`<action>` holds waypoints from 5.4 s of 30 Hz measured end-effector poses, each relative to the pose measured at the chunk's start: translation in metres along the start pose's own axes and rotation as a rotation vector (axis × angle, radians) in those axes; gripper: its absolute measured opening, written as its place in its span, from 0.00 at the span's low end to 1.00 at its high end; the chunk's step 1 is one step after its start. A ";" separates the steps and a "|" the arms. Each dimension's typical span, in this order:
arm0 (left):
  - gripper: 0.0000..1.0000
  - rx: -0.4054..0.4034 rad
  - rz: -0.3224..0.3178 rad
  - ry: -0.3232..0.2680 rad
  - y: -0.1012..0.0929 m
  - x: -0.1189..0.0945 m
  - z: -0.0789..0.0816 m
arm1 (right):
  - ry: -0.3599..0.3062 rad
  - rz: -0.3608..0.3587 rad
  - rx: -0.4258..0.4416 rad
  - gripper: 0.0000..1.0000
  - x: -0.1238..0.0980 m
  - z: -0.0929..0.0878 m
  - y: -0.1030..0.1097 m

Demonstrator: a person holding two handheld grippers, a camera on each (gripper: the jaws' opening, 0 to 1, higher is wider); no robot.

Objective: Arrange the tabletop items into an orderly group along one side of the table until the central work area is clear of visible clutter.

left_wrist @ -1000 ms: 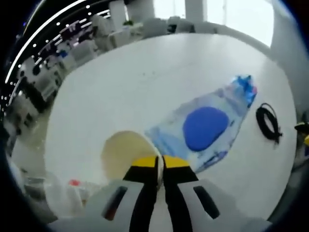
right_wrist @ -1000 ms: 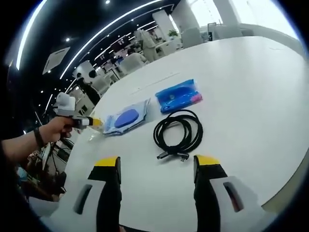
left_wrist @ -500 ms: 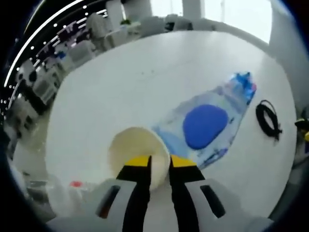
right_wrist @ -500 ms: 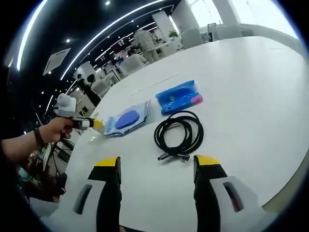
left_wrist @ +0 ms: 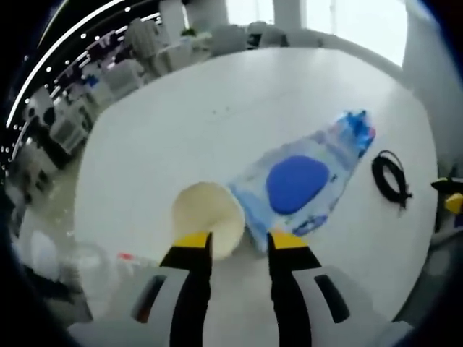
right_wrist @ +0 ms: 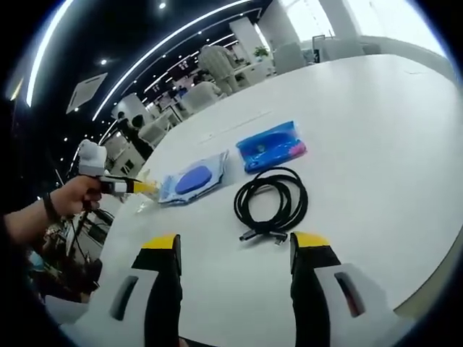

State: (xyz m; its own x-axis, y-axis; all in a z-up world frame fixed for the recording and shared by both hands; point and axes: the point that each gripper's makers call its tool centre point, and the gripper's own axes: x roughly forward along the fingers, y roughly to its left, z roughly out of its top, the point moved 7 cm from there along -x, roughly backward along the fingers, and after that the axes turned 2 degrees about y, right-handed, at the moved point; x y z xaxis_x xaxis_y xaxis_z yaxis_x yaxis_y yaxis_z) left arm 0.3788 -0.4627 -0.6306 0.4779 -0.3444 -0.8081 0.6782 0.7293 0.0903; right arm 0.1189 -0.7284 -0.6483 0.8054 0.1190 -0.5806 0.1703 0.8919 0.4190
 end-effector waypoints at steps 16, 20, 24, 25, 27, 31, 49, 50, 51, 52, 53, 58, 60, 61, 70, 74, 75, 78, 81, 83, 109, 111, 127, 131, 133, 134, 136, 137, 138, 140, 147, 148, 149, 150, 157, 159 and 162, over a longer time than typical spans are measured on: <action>0.44 -0.089 0.004 -0.021 -0.015 -0.051 -0.050 | 0.015 0.021 -0.033 0.60 0.002 -0.001 0.007; 0.45 -0.116 0.009 -0.029 -0.015 -0.059 -0.064 | 0.020 0.027 -0.040 0.60 0.003 -0.001 0.008; 0.46 -0.172 0.007 -0.032 -0.015 -0.068 -0.080 | 0.029 0.031 -0.042 0.60 0.003 -0.003 0.010; 0.46 -0.200 0.011 -0.035 -0.014 -0.070 -0.086 | 0.037 0.031 -0.048 0.60 0.004 -0.004 0.010; 0.46 -0.222 0.011 -0.038 -0.013 -0.072 -0.092 | 0.048 0.034 -0.052 0.60 0.004 -0.006 0.012; 0.48 -0.271 0.015 -0.042 -0.013 -0.079 -0.109 | 0.060 0.038 -0.070 0.60 0.004 -0.008 0.014; 0.48 -0.320 0.000 -0.049 -0.030 -0.085 -0.136 | 0.078 0.025 -0.062 0.59 0.005 -0.012 0.012; 0.48 -0.323 -0.002 -0.048 -0.030 -0.084 -0.137 | 0.078 0.024 -0.062 0.59 0.005 -0.012 0.011; 0.48 -0.330 -0.012 -0.049 -0.031 -0.085 -0.138 | 0.077 0.022 -0.061 0.59 0.005 -0.012 0.011; 0.49 -0.332 -0.015 -0.051 -0.032 -0.086 -0.138 | 0.077 0.021 -0.060 0.59 0.005 -0.012 0.011; 0.49 -0.334 -0.015 -0.055 -0.031 -0.087 -0.139 | 0.076 0.020 -0.059 0.59 0.005 -0.011 0.011; 0.49 -0.337 -0.016 -0.054 -0.030 -0.086 -0.144 | 0.081 0.018 -0.064 0.59 0.005 -0.012 0.011; 0.50 -0.337 -0.017 -0.050 -0.030 -0.083 -0.148 | 0.083 0.019 -0.064 0.59 0.005 -0.013 0.012; 0.52 -0.344 -0.017 -0.051 -0.030 -0.084 -0.149 | 0.084 0.020 -0.065 0.59 0.005 -0.013 0.012; 0.57 -0.364 -0.037 -0.055 -0.037 -0.085 -0.159 | 0.088 0.028 -0.064 0.58 0.006 -0.013 0.012; 0.60 -0.423 -0.035 -0.151 -0.033 -0.092 -0.148 | 0.092 0.031 -0.061 0.58 0.006 -0.014 0.012; 0.61 -0.422 -0.029 -0.162 -0.031 -0.092 -0.146 | 0.093 0.033 -0.058 0.57 0.006 -0.014 0.013; 0.62 -0.410 -0.011 -0.179 -0.026 -0.095 -0.141 | 0.095 0.035 -0.059 0.57 0.006 -0.014 0.013; 0.64 -0.400 0.001 -0.185 -0.022 -0.094 -0.141 | 0.094 0.037 -0.058 0.57 0.006 -0.014 0.013; 0.64 -0.399 0.008 -0.185 -0.019 -0.093 -0.140 | 0.095 0.037 -0.058 0.57 0.006 -0.014 0.013; 0.49 -0.281 0.214 -0.457 0.099 -0.093 -0.018 | 0.134 0.064 -0.096 0.56 0.009 -0.020 0.020; 0.42 -0.257 0.222 -0.429 0.102 -0.087 -0.015 | 0.132 0.057 -0.090 0.56 0.009 -0.020 0.019; 0.21 -0.243 0.261 -0.406 0.119 -0.074 -0.014 | 0.141 0.037 -0.142 0.57 0.008 -0.020 0.018; 0.20 -0.260 0.261 -0.411 0.118 -0.072 -0.013 | 0.138 0.031 -0.188 0.57 0.006 -0.017 0.021; 0.20 -0.265 0.262 -0.416 0.115 -0.070 -0.010 | 0.135 0.028 -0.205 0.57 0.004 -0.016 0.021; 0.20 -0.273 0.260 -0.415 0.114 -0.070 -0.009 | 0.136 0.027 -0.209 0.57 0.004 -0.015 0.021; 0.20 -0.316 0.239 -0.410 0.112 -0.069 -0.007 | 0.132 0.024 -0.208 0.57 0.003 -0.014 0.020; 0.20 -0.335 0.237 -0.406 0.111 -0.069 -0.007 | 0.129 0.023 -0.204 0.57 0.002 -0.013 0.019; 0.20 -0.332 0.239 -0.404 0.109 -0.068 -0.004 | 0.123 0.020 -0.202 0.57 0.001 -0.012 0.019; 0.20 -0.342 0.248 -0.402 0.107 -0.067 -0.003 | 0.121 0.018 -0.203 0.57 0.000 -0.011 0.018; 0.20 -0.399 0.266 -0.399 0.103 -0.066 0.000 | 0.105 0.010 -0.189 0.56 -0.002 -0.009 0.017; 0.20 -0.409 0.268 -0.396 0.102 -0.066 0.001 | 0.103 0.010 -0.187 0.56 -0.002 -0.009 0.017; 0.20 -0.413 0.269 -0.393 0.101 -0.066 0.002 | 0.102 0.011 -0.184 0.56 -0.002 -0.008 0.017; 0.20 -0.421 0.271 -0.391 0.101 -0.065 0.002 | 0.101 0.013 -0.181 0.56 -0.002 -0.009 0.017; 0.20 -0.459 0.280 -0.378 0.097 -0.063 0.007 | 0.099 0.015 -0.177 0.56 -0.001 -0.009 0.017; 0.20 -0.477 0.281 -0.377 0.095 -0.062 0.008 | 0.099 0.019 -0.166 0.56 0.000 -0.009 0.017; 0.20 -0.486 0.288 -0.368 0.091 -0.061 0.011 | 0.094 0.016 -0.162 0.56 -0.001 -0.009 0.016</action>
State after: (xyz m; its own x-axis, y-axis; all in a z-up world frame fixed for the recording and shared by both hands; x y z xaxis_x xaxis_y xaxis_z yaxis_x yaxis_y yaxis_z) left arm 0.4172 -0.3817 -0.5668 0.8192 -0.2128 -0.5325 0.2082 0.9756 -0.0697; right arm 0.1158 -0.7104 -0.6476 0.7492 0.1676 -0.6408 0.0579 0.9472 0.3155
